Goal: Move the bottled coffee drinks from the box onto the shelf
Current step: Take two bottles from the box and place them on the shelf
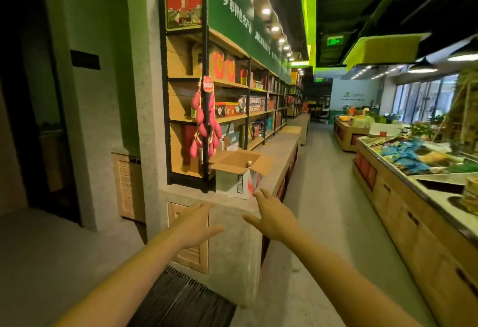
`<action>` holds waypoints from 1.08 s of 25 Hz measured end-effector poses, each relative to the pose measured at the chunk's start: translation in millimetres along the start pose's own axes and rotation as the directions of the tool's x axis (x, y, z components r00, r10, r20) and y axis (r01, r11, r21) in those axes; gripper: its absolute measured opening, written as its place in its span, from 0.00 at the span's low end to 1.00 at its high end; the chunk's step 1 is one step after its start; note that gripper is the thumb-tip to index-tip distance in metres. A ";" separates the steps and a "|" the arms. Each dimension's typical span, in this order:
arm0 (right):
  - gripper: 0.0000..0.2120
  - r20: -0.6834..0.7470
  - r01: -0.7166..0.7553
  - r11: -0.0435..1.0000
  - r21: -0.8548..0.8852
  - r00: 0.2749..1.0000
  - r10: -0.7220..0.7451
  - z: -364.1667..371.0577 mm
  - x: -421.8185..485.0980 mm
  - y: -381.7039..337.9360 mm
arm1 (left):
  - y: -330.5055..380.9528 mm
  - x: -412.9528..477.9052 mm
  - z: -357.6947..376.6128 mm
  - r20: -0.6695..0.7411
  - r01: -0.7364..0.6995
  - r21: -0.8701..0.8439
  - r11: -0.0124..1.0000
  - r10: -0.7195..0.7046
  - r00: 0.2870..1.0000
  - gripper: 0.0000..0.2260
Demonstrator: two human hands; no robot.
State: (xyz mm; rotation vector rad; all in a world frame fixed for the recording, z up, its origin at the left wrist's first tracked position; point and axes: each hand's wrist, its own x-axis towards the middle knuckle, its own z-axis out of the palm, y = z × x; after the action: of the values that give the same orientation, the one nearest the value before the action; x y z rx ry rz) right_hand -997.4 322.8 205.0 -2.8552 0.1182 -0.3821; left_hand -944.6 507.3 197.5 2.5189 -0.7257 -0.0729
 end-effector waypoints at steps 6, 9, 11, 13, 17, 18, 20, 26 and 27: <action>0.33 0.025 -0.011 0.999 0.039 1.000 0.010 28.4 106.3 53.7 | -10.3 121.4 19.9 -0.068 0.013 -0.019 1.000 -0.014 0.998 0.31; 0.33 0.018 0.013 0.998 0.062 1.000 -0.014 52.9 172.7 66.5 | -29.5 193.3 15.4 -0.124 -0.004 0.033 0.999 0.008 0.992 0.32; 0.33 -0.012 0.024 0.997 0.072 1.000 -0.023 65.8 223.3 73.0 | -46.2 247.6 8.0 -0.154 -0.032 0.052 0.998 0.040 0.987 0.31; 0.33 -0.026 0.010 0.997 0.075 1.000 -0.008 76.5 281.8 79.2 | -63.2 307.9 -2.7 -0.155 -0.080 0.077 0.994 0.091 0.984 0.30; 0.32 -0.062 -0.028 0.996 0.080 0.998 0.033 96.8 395.9 92.2 | -91.5 426.7 -20.2 -0.153 -0.157 0.099 0.983 0.171 0.973 0.30; 0.32 -0.063 -0.032 0.996 0.079 0.997 0.037 103.6 418.3 97.5 | -98.9 452.6 -19.7 -0.144 -0.153 0.099 0.983 0.166 0.975 0.31; 0.35 -0.041 -0.048 0.997 0.064 0.998 0.051 119.5 458.4 112.1 | -112.0 497.9 -13.9 -0.116 -0.137 0.111 0.984 0.150 0.982 0.32; 0.32 -0.068 -0.084 0.993 0.077 0.994 0.090 168.9 590.9 184.2 | -147.3 642.0 19.4 -0.098 -0.109 0.080 0.991 0.116 0.988 0.33; 0.32 -0.069 -0.080 0.994 0.077 0.994 0.086 179.3 617.1 198.2 | -152.2 673.2 26.3 -0.105 -0.118 0.074 0.990 0.126 0.986 0.33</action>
State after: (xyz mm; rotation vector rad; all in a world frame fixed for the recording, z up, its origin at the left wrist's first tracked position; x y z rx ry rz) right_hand -364.6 105.1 138.3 -2.7535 0.2310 -0.4630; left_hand -300.2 262.0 158.9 2.5126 -0.8485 0.1339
